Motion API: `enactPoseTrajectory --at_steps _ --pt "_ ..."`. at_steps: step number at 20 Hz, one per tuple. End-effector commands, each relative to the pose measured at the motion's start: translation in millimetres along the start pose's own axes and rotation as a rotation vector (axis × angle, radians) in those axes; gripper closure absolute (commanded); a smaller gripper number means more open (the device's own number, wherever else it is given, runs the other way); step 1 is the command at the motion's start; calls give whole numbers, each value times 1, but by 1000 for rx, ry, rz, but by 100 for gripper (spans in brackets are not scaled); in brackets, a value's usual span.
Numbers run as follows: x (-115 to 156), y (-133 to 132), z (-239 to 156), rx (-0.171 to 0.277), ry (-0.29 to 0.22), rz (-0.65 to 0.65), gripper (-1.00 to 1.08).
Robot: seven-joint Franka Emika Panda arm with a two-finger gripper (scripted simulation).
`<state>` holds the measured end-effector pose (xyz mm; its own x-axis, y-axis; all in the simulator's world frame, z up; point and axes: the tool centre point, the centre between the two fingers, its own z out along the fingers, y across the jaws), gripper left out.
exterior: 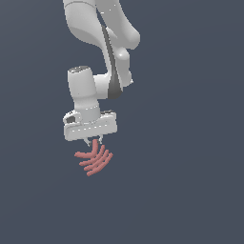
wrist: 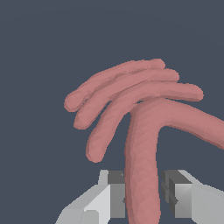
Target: Pick up the object and move it to a goal position.
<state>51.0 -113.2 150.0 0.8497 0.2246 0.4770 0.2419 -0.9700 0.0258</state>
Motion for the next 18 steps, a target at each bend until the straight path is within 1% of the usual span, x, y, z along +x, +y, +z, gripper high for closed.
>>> enactPoseTrajectory --at_steps 1,6,10,14,18 --pt "5 18 -8 2 0 0 108" --pt "13 51 -22 3 -2 2 108" --pt "19 71 -30 3 -3 4 108" --pt "22 83 -35 3 -4 4 108" --pt "23 87 -36 3 -4 4 108"
